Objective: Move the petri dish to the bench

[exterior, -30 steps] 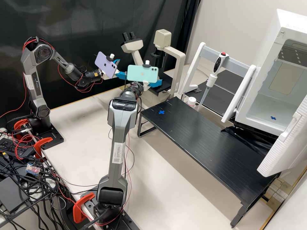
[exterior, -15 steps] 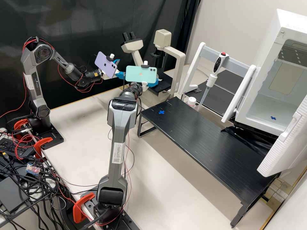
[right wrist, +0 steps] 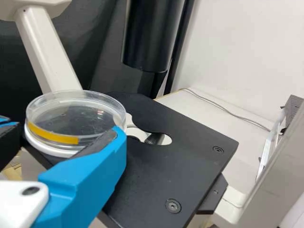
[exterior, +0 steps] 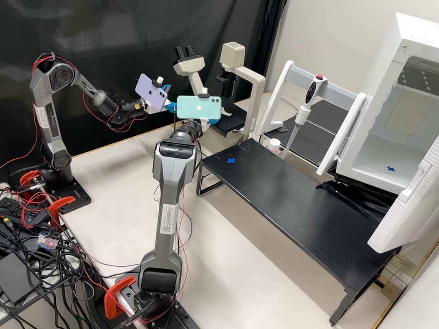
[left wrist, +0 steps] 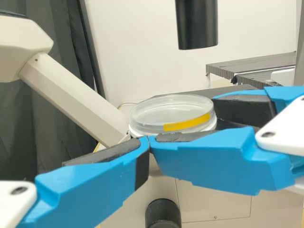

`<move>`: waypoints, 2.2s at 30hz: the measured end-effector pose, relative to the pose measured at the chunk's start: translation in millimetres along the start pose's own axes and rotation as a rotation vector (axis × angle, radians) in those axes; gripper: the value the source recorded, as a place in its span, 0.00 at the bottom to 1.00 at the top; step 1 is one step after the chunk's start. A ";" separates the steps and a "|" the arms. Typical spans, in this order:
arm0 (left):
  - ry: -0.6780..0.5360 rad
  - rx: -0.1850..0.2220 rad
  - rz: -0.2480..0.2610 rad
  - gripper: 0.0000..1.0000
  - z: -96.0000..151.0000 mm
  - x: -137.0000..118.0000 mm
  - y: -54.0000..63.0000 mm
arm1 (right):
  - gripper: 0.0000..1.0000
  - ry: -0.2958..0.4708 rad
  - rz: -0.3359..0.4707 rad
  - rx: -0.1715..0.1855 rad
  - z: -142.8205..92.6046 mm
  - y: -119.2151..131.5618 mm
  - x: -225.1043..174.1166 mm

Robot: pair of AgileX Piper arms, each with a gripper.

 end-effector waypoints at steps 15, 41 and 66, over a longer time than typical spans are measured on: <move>-0.001 0.001 0.000 1.00 0.1 0.0 0.0 | 1.00 -0.008 0.026 0.022 -0.2 4.8 -5.7; 0.010 -0.016 0.055 1.00 -1.0 -0.1 5.0 | 1.00 0.003 0.032 0.112 -34.5 5.9 -6.0; 0.030 -0.030 0.031 1.00 -2.8 -0.1 2.8 | 0.00 -0.021 0.046 0.052 -40.8 -8.0 -3.1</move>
